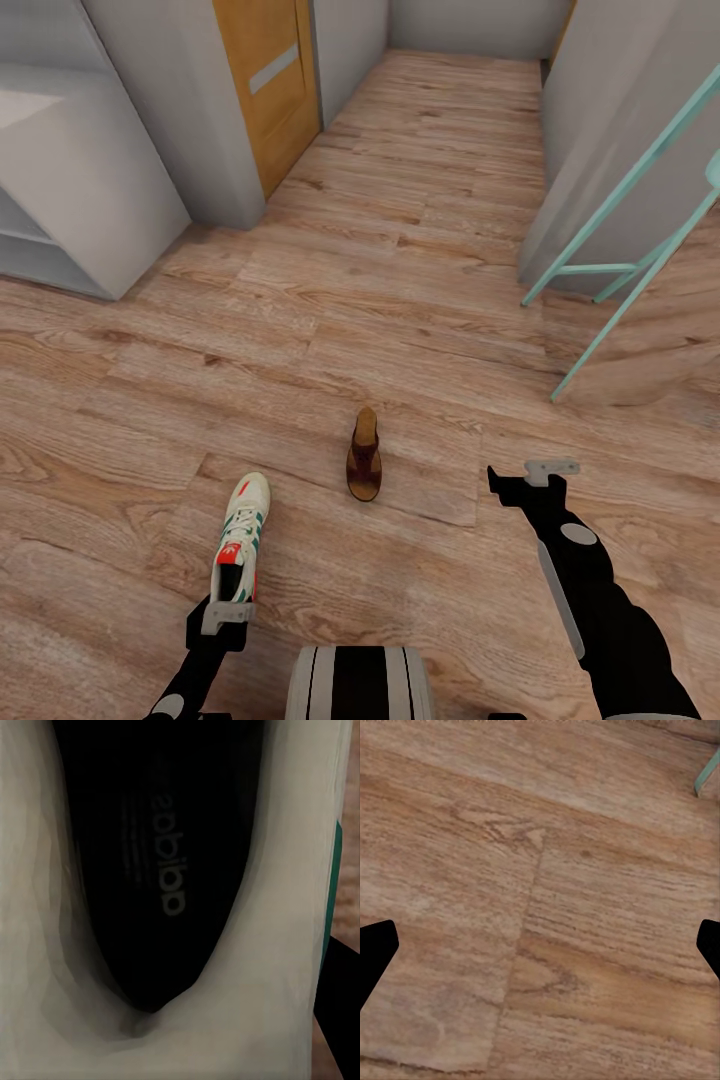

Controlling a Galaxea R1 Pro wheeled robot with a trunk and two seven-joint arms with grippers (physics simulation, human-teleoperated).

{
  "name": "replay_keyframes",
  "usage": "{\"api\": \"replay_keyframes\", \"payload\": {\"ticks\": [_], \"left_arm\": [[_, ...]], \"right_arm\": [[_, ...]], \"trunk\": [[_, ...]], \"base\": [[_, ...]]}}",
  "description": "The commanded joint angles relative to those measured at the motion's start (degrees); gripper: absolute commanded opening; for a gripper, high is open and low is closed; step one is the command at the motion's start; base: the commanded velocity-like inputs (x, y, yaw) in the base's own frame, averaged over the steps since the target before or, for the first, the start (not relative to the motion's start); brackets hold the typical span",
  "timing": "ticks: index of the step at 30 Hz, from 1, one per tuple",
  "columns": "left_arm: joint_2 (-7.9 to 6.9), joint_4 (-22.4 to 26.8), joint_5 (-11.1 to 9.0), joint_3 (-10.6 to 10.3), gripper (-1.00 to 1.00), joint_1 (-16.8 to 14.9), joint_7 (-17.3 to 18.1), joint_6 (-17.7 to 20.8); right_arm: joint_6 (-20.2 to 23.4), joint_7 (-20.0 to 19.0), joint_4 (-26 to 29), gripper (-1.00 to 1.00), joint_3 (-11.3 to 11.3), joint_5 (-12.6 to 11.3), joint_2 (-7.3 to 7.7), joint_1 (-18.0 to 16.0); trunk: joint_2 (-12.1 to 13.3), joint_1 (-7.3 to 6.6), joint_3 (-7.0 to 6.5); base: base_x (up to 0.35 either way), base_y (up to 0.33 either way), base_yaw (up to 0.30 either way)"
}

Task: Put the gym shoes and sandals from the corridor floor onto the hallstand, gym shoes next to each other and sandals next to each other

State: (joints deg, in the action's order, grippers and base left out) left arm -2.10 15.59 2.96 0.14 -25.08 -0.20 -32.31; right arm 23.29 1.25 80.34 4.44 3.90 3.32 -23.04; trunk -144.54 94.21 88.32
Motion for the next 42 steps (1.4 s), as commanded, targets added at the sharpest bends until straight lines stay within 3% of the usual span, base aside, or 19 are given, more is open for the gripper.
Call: {"api": "replay_keyframes", "payload": {"ticks": [1,15,35,41,42], "left_arm": [[-0.01,0.0,0.3,0.0,-1.00,0.0,0.0,-0.2],[-0.01,0.1,0.3,0.0,-1.00,0.0,-0.1,-0.6],[-0.09,-0.1,0.3,0.0,-1.00,0.0,-0.1,-0.6],[-0.22,-0.5,0.2,0.0,-1.00,0.2,-0.1,-0.6],[-0.30,-0.6,0.2,0.1,-1.00,0.6,-0.1,-0.6]], "right_arm": [[0.4,0.1,0.1,1.00,0.0,0.4,0.02,0.0],[0.4,0.1,0.2,1.00,0.0,0.4,0.02,0.0],[0.2,0.1,-1.1,1.00,0.0,0.5,0.02,0.1],[-0.6,0.0,-7.8,1.00,0.0,0.4,0.02,0.7],[-2.3,0.0,-11.7,1.00,0.0,0.4,0.02,0.9]], "trunk": [[0.0,-0.01,0.03],[0.0,-0.01,-0.72],[0.3,-0.52,-6.92],[0.3,-0.68,-8.78],[0.3,-0.71,-9.09]], "base": [[0.000,0.000,0.000],[0.000,0.000,0.000],[0.000,0.000,0.000],[0.000,0.000,0.000],[0.000,0.000,0.000]]}}
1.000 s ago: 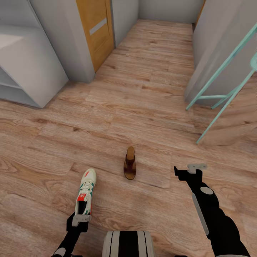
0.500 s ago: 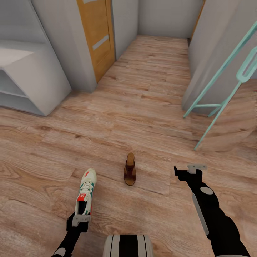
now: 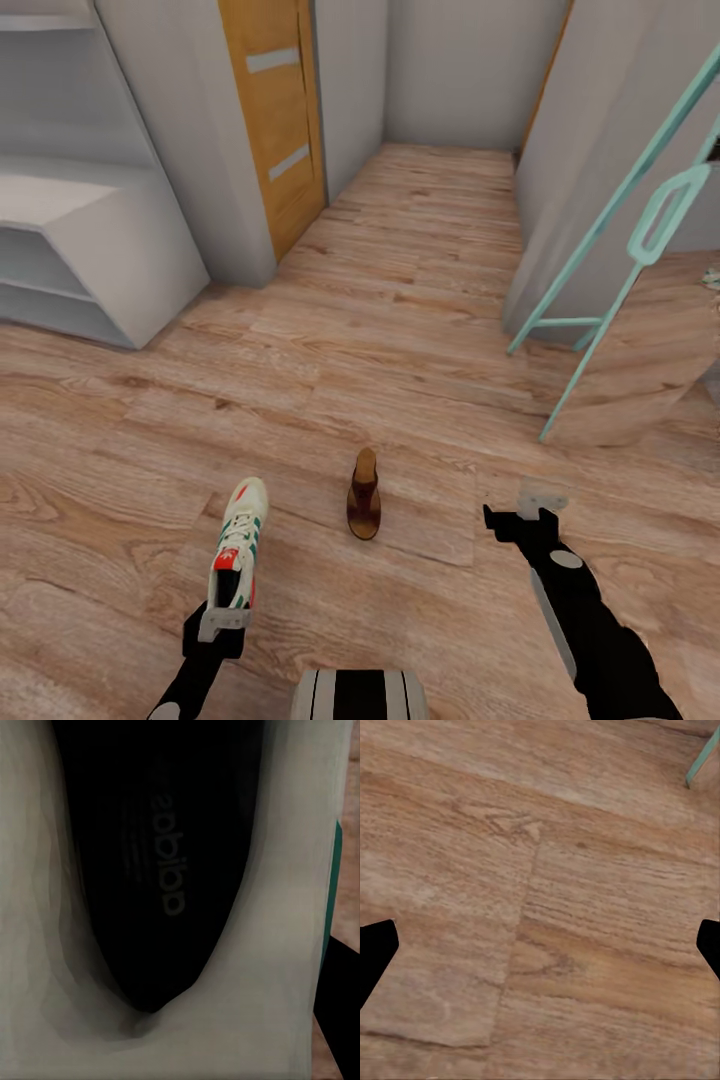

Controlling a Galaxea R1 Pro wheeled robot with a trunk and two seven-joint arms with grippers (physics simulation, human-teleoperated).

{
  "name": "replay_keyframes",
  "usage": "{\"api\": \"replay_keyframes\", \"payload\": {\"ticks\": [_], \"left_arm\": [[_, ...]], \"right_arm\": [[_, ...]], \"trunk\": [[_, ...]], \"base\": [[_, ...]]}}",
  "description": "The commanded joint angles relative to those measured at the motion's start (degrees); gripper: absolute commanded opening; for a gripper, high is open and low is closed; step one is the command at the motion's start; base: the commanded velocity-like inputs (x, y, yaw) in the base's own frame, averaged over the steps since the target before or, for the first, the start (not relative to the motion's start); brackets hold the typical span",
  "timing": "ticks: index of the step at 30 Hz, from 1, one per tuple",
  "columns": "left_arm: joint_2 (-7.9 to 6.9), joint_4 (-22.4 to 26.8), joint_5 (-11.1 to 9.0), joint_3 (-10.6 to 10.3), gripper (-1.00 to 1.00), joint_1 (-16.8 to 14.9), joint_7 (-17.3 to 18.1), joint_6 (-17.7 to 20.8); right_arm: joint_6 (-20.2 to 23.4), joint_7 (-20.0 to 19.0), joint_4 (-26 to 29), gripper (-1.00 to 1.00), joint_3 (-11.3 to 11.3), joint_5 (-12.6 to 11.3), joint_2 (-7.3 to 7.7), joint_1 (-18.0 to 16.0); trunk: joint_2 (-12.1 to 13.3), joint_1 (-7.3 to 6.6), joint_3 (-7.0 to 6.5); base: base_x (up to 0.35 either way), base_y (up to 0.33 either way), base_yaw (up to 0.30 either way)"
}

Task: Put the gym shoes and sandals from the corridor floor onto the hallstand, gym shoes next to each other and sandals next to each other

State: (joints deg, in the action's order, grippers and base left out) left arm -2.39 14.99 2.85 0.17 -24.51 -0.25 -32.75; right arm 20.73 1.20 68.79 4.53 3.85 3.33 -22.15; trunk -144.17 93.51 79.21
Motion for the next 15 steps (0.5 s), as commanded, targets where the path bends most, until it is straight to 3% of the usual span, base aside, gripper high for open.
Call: {"api": "replay_keyframes", "payload": {"ticks": [1,3,5,7,15], "left_arm": [[-0.06,-0.1,0.3,0.1,-1.00,0.3,0.0,-0.2],[-0.11,-0.1,0.3,0.3,-1.00,0.6,0.0,-0.2],[-0.18,-0.1,0.1,0.8,-1.00,1.1,0.0,-0.2],[-0.25,-0.1,-0.6,1.8,-1.00,2.2,0.1,-0.3],[-0.56,0.2,-1.7,2.7,-1.00,6.1,0.2,-1.8]], "right_arm": [[-1.8,0.1,-3.1,1.00,0.0,0.4,0.01,0.1],[-4.8,0.0,-6.5,1.00,0.0,0.4,0.03,0.1],[-10.6,0.0,-11.8,1.00,0.0,0.4,0.02,0.1],[-21.8,0.0,-21.3,1.00,0.0,0.4,0.01,0.2],[-44.9,0.1,-43.0,1.00,0.0,0.4,0.57,0.2]], "trunk": [[0.0,-0.04,-0.29],[0.0,-0.09,-0.91],[0.1,-0.14,-1.53],[0.1,-0.19,-2.15],[0.2,-0.40,-4.64]], "base": [[0.000,0.000,0.000],[0.000,0.000,0.000],[0.000,0.000,0.000],[0.000,0.000,0.000],[0.000,0.000,0.000]]}}
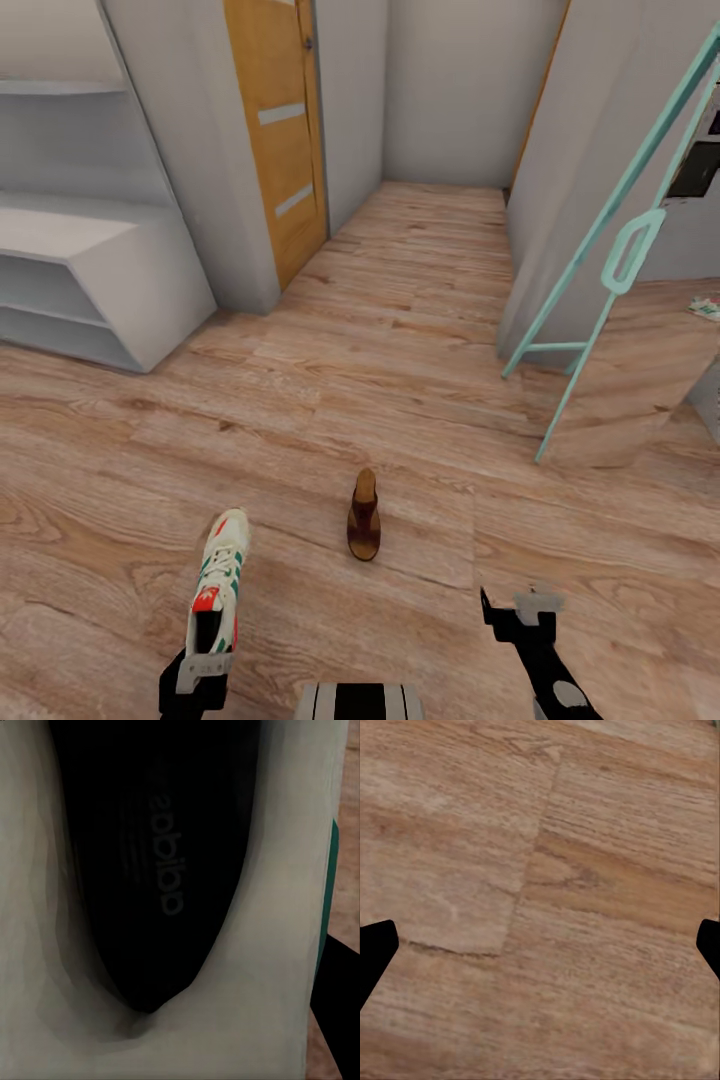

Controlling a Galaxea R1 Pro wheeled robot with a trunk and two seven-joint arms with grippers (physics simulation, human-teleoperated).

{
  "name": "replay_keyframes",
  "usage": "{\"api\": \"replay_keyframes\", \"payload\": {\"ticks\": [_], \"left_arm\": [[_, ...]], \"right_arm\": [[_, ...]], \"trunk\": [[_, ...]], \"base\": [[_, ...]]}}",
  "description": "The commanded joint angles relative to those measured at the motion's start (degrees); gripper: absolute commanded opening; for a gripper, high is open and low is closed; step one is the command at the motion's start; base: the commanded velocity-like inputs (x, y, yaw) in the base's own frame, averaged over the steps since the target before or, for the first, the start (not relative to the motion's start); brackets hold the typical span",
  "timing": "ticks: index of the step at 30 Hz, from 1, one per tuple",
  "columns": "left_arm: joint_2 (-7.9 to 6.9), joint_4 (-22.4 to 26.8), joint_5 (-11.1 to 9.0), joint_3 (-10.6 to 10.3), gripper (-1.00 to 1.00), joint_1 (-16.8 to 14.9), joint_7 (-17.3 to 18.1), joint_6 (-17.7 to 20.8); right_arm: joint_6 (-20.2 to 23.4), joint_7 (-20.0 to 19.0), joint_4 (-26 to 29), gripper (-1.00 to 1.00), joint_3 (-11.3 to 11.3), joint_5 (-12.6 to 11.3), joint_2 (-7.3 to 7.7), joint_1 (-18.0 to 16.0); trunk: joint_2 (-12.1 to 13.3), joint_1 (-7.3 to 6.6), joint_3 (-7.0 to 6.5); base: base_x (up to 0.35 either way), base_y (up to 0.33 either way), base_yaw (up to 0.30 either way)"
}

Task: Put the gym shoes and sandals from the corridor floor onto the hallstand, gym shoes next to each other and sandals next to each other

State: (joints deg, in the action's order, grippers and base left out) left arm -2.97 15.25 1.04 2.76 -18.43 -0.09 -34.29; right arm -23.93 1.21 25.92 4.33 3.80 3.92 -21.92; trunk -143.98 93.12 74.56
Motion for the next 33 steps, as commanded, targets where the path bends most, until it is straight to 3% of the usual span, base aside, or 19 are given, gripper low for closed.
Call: {"api": "replay_keyframes", "payload": {"ticks": [1,6,14,33], "left_arm": [[0.01,-0.1,0.1,0.2,-1.00,0.4,0.0,-0.9],[-0.01,-0.4,0.1,0.5,-1.00,2.6,0.0,-5.6],[0.07,-0.5,-0.5,0.6,-1.00,6.6,0.0,-7.8],[0.58,-0.6,-1.6,0.5,-1.00,7.4,0.0,-8.6]], "right_arm": [[-1.9,0.1,-1.7,1.00,0.2,0.4,0.04,0.0],[-11.6,0.2,-11.2,1.00,0.2,0.3,0.77,0.0],[-22.1,0.2,-22.9,1.00,0.1,0.1,1.41,0.0],[-23.4,0.3,-24.3,1.00,0.1,0.0,1.36,0.5]], "trunk": [[0.0,-0.03,-0.29],[0.1,-0.16,-1.84],[0.2,-0.37,-4.33],[0.4,-0.86,-10.23]], "base": [[0.000,0.000,0.000],[0.000,0.000,0.000],[0.000,0.000,0.000],[0.000,0.000,0.000]]}}
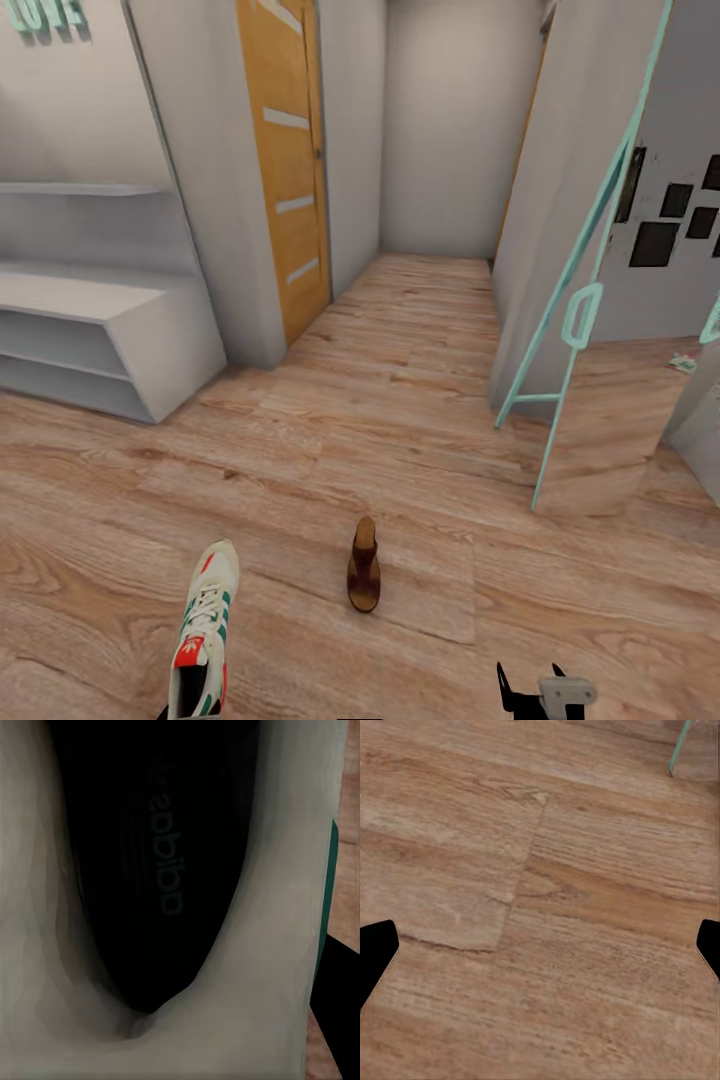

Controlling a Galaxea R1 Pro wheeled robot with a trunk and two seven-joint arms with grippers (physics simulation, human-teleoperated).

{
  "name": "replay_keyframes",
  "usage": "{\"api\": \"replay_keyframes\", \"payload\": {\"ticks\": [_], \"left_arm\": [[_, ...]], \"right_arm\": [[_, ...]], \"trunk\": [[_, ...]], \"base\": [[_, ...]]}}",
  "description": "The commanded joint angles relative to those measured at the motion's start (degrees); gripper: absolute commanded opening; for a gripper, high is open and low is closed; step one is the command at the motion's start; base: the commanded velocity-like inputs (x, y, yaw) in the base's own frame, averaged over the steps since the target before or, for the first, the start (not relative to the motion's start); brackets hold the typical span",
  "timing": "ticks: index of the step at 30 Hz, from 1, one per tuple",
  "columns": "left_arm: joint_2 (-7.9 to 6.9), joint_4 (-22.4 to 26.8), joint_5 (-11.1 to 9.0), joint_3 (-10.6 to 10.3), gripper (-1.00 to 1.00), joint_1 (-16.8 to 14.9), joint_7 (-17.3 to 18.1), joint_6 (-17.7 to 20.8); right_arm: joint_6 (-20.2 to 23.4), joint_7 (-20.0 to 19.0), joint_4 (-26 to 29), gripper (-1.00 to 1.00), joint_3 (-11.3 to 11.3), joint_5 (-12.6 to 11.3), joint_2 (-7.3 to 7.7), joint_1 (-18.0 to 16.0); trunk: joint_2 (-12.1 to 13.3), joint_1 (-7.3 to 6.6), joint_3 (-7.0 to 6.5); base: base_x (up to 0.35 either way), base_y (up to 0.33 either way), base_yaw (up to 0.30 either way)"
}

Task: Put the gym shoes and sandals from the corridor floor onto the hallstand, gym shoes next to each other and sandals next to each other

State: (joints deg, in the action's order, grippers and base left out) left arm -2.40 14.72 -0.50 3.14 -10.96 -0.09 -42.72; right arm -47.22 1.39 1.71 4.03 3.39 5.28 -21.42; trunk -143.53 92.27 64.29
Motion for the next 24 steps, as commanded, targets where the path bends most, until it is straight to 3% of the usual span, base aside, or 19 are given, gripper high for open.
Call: {"api": "replay_keyframes", "payload": {"ticks": [1,14,24], "left_arm": [[0.01,0.0,0.0,0.1,-1.00,0.0,0.0,-0.2],[0.03,0.0,-0.1,0.1,-1.00,0.0,0.0,-0.2],[0.02,-0.1,-0.1,0.1,-1.00,0.0,0.0,-0.2]], "right_arm": [[-0.2,0.1,0.0,1.00,0.4,0.4,0.00,0.0],[-0.2,0.1,0.0,1.00,0.4,0.4,-0.06,0.0],[-0.2,0.1,0.0,1.00,0.4,0.4,-0.09,0.0]], "trunk": [[0.0,-0.03,-0.28],[0.2,-0.37,-4.25],[0.7,-0.85,-6.51]], "base": [[0.000,0.000,0.000],[0.000,0.000,0.000],[0.000,0.000,0.000]]}}
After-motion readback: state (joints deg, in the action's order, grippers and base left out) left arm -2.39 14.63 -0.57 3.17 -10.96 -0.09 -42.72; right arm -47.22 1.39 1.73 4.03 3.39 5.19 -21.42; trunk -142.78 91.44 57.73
